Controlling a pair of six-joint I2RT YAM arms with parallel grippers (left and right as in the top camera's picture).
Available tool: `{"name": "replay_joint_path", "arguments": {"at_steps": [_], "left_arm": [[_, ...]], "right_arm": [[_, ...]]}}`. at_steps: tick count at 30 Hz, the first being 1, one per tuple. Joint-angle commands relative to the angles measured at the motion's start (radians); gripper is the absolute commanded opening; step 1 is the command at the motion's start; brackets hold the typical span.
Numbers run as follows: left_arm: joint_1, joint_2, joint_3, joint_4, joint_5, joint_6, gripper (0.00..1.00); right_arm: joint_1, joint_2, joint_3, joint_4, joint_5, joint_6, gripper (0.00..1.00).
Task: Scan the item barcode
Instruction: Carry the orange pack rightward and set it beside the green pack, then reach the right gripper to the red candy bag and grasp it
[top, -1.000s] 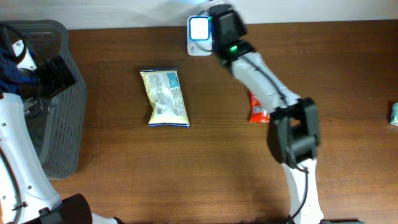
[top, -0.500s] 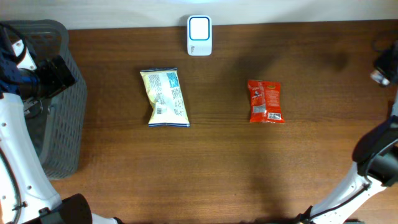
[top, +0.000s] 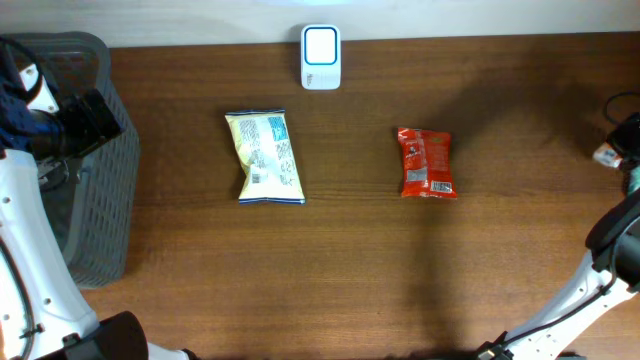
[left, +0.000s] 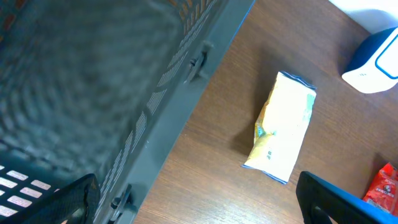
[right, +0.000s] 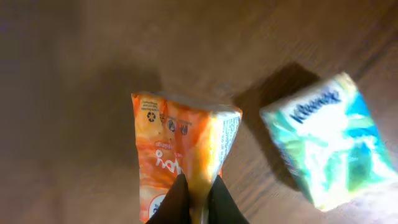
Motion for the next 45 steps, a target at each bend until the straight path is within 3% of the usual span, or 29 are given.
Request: {"name": "replay_joint_path", "arguments": {"at_steps": [1,4,5,10,11,15,17,20,26,36,37,39,44,45], "left_arm": [[0.003,-0.004,-0.003,0.001,0.011,-0.01,0.99],[0.003,-0.004,-0.003,0.001,0.011,-0.01,0.99],[0.003,-0.004,-0.003,0.001,0.011,-0.01,0.99],[0.003,-0.004,-0.003,0.001,0.011,-0.009,0.99],[0.003,-0.004,-0.003,0.001,0.011,-0.01,0.99],[0.003,-0.004,-0.003,0.001,0.011,-0.01,0.99],[0.003,-0.004,-0.003,0.001,0.011,-0.01,0.99],[0.003,-0.004,-0.003,0.001,0.011,-0.01,0.99],[0.003,-0.004,-0.003,0.001,0.011,-0.01,0.99],[0.003,-0.004,-0.003,0.001,0.011,-0.01,0.99],[0.003,-0.004,-0.003,0.001,0.011,-0.01,0.99],[0.003,-0.004,-0.003,0.001,0.011,-0.01,0.99],[0.003,-0.004,-0.003,0.001,0.011,-0.01,0.99],[0.003,-0.004,-0.003,0.001,0.011,-0.01,0.99]], "right_arm": [[-0.031,0.014,-0.005,-0.018,0.066,-0.01,0.4],[-0.034,0.012,-0.005,-0.047,0.095,-0.01,0.9],[-0.034,0.006,-0.005,-0.053,0.094,-0.01,0.92],[-0.014,-0.103,0.025,-0.06,0.041,-0.01,0.91],[-0.006,-0.121,0.031,-0.062,-0.021,-0.01,0.86],[0.074,-0.14,0.031,-0.143,-0.599,-0.028,0.81],[0.141,-0.132,0.031,-0.195,-0.675,-0.122,0.8],[0.311,-0.123,0.015,-0.34,-0.634,-0.302,0.8],[0.629,-0.098,-0.115,-0.299,-0.383,-0.268,0.81],[0.615,-0.098,-0.275,-0.246,-0.366,-0.268,0.81],[0.615,-0.098,-0.285,-0.24,-0.365,-0.27,0.79],[0.614,-0.098,-0.306,-0.212,-0.365,-0.271,0.67],[0.615,-0.098,-0.309,-0.163,-0.366,-0.268,0.04],[0.614,-0.099,-0.3,-0.154,-0.365,-0.267,0.04]]}}
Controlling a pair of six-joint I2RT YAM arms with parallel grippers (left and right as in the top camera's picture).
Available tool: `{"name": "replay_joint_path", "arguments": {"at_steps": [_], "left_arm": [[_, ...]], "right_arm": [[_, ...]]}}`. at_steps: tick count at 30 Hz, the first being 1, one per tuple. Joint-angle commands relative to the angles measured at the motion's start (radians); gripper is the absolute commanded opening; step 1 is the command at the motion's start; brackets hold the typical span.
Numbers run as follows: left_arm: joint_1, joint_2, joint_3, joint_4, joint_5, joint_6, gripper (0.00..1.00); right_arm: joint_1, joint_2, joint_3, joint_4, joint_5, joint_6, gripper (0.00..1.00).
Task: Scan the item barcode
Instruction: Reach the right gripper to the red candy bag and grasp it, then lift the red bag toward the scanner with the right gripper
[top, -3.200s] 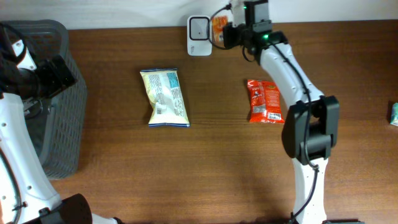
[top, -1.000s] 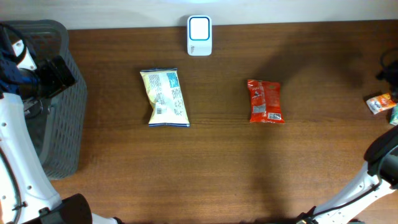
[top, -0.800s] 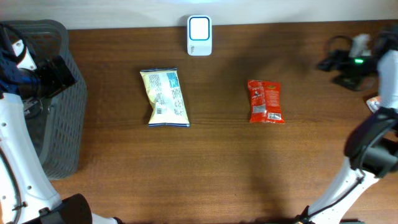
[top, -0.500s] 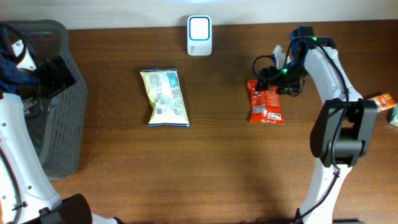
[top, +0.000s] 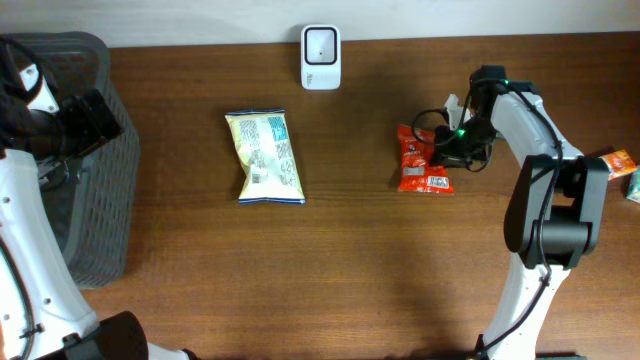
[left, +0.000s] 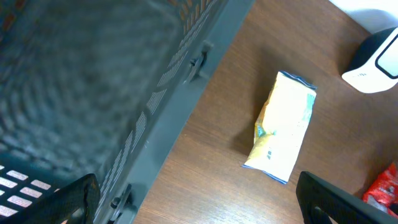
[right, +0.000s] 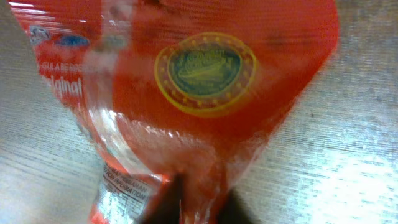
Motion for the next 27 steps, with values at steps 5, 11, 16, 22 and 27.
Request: {"name": "replay_joint_path", "arguments": {"at_steps": [5,11,16,22,27], "left_arm": [[0.003,-0.004,-0.003,0.001,0.011,-0.01,0.99],[0.003,-0.004,-0.003,0.001,0.011,-0.01,0.99],[0.003,-0.004,-0.003,0.001,0.011,-0.01,0.99],[0.003,-0.004,-0.003,0.001,0.011,-0.009,0.99],[0.003,-0.004,-0.003,0.001,0.011,-0.01,0.99]], "right_arm": [[0.023,0.005,0.242,-0.157,0.336,0.141,0.04],[0.215,0.006,0.317,-0.275,1.072,0.498,0.04],[0.37,0.008,0.196,-0.14,1.126,0.523,0.04],[0.448,0.006,0.131,-0.041,0.864,0.523,0.16],[0.399,0.006,0.182,-0.045,0.554,0.249,0.8]]}}
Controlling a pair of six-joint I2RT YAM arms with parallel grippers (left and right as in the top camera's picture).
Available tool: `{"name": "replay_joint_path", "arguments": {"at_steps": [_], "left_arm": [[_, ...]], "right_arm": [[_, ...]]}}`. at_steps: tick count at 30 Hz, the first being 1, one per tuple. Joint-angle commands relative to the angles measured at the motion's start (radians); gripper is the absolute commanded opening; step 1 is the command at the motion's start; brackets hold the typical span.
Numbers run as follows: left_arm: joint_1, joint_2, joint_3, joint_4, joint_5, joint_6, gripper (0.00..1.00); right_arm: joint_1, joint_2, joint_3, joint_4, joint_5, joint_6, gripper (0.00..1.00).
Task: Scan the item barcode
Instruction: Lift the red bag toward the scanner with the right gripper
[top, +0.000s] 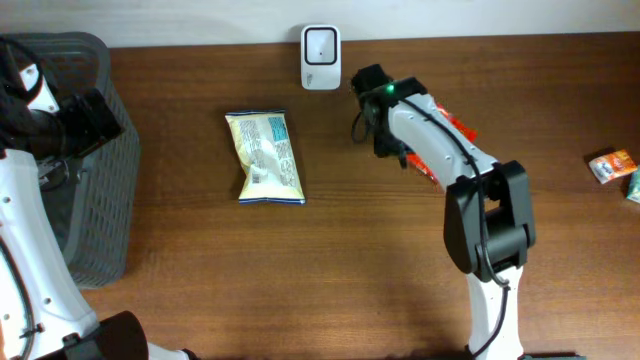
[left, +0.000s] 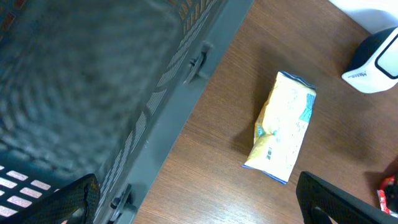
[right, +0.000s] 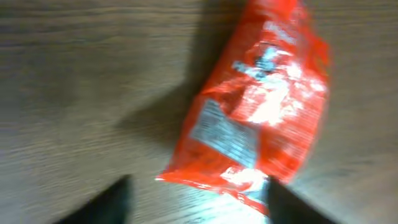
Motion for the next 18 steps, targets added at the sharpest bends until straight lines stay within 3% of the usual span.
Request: {"name": "replay_joint_path", "arguments": {"at_steps": [1,4,8,12,14,15,17,18], "left_arm": [[0.003,-0.004,-0.003,0.002,0.011,-0.01,0.99],[0.003,-0.004,-0.003,0.002,0.011,-0.01,0.99],[0.003,-0.004,-0.003,0.002,0.011,-0.01,0.99],[0.003,-0.004,-0.003,0.002,0.011,-0.01,0.99],[0.003,-0.004,-0.003,0.002,0.011,-0.01,0.99],[0.003,-0.004,-0.003,0.002,0.011,-0.01,0.99],[0.003,-0.004,-0.003,0.002,0.011,-0.01,0.99],[0.003,-0.004,-0.003,0.002,0.011,-0.01,0.99]], "right_arm": [[-0.018,-0.004,0.019,0.024,-0.175,-0.232,0.86],[0.002,-0.004,-0.051,0.024,0.057,-0.271,0.96],[-0.002,-0.004,-0.116,0.04,0.096,-0.268,0.98],[-0.007,-0.004,-0.207,0.171,0.192,-0.269,0.99],[-0.026,-0.004,-0.232,0.235,0.192,-0.269,0.86],[-0.046,-0.004,-0.252,0.272,0.188,-0.269,0.72],[-0.073,-0.004,-0.27,0.293,0.156,-0.268,0.54],[-0.079,-0.004,-0.274,0.298,0.151,-0.268,0.52]]}}
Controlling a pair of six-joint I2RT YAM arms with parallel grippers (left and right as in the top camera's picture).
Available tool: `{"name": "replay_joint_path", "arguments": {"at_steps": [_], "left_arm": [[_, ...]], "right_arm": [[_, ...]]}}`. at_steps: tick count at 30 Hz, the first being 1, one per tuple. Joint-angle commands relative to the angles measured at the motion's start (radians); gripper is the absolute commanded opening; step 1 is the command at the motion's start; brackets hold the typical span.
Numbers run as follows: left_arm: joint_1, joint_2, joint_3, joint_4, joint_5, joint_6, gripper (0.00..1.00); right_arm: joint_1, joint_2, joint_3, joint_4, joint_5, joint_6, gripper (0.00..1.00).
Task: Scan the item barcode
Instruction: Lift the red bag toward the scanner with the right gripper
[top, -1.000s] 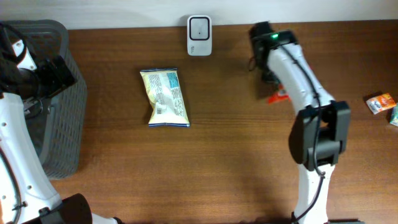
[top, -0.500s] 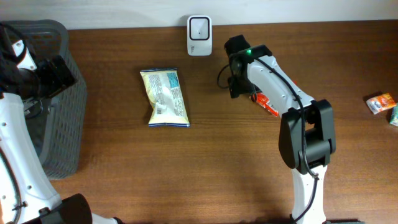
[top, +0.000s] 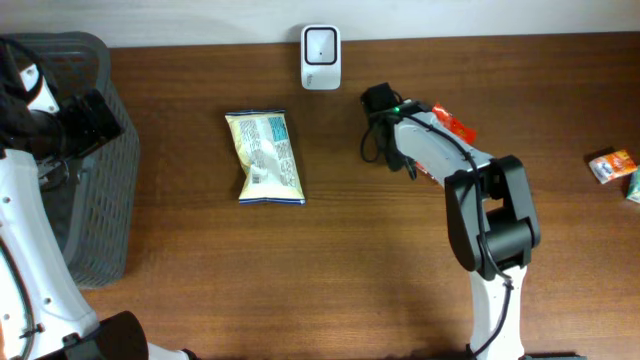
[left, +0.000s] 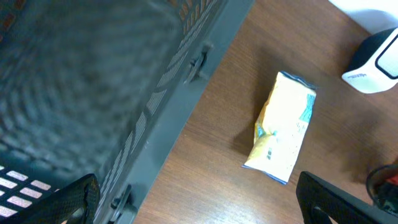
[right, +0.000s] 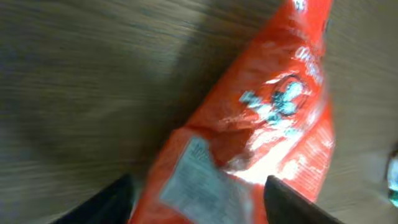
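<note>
The white scanner (top: 320, 45) stands at the table's far edge. A red snack bag (top: 453, 124) lies to its right, mostly hidden under my right arm. My right gripper (top: 384, 140) hovers over it, open. In the right wrist view the red bag (right: 267, 118) fills the space between the spread fingers (right: 118, 199), its pale label patch nearest them. A yellow-white bag (top: 265, 157) lies left of centre, label up. My left gripper (top: 88, 118) is open beside the basket, holding nothing. The left wrist view shows that bag (left: 283, 127) and the scanner (left: 376, 59).
A grey mesh basket (top: 95, 190) stands at the table's left end, its wall (left: 180, 81) close under my left wrist. An orange packet (top: 610, 165) and a teal tissue pack (top: 635, 185) lie at the right edge.
My right gripper has shifted a little right and toward the front, and the red bag's label now lies closer between its open fingers. The left arm has not moved.
My right gripper was shut on the orange packet at the far right, while the red bag lay right of centre. Then the packet lay loose and the gripper was shut on the red bag. Later the bag lay nearer the scanner with the jaws open, as now.
</note>
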Motion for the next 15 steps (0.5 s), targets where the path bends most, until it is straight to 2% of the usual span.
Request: {"name": "replay_joint_path", "arguments": {"at_steps": [1,3,6,11,13,15], "left_arm": [[0.003,-0.004,-0.003,0.0,0.011,-0.01,0.99],[0.003,-0.004,-0.003,0.0,0.011,-0.01,0.99],[0.003,-0.004,-0.003,0.0,0.011,-0.01,0.99],[0.003,-0.004,-0.003,0.0,0.011,-0.01,0.99],[0.003,-0.004,-0.003,0.0,0.011,-0.01,0.99],[0.003,-0.004,-0.003,0.0,0.011,-0.01,0.99]], "right_arm": [[-0.049,-0.001,-0.034,0.011,-0.011,0.011,0.4],[-0.051,-0.002,-0.019,-0.011,-0.011,0.023,0.18],[-0.051,-0.002,0.098,-0.111,-0.063,0.098,0.04],[-0.051,-0.003,0.415,-0.336,-0.428,0.088,0.04],[-0.051,-0.003,0.537,-0.409,-0.726,-0.007,0.04],[-0.051,-0.003,0.557,-0.424,-0.894,-0.021,0.04]]}}
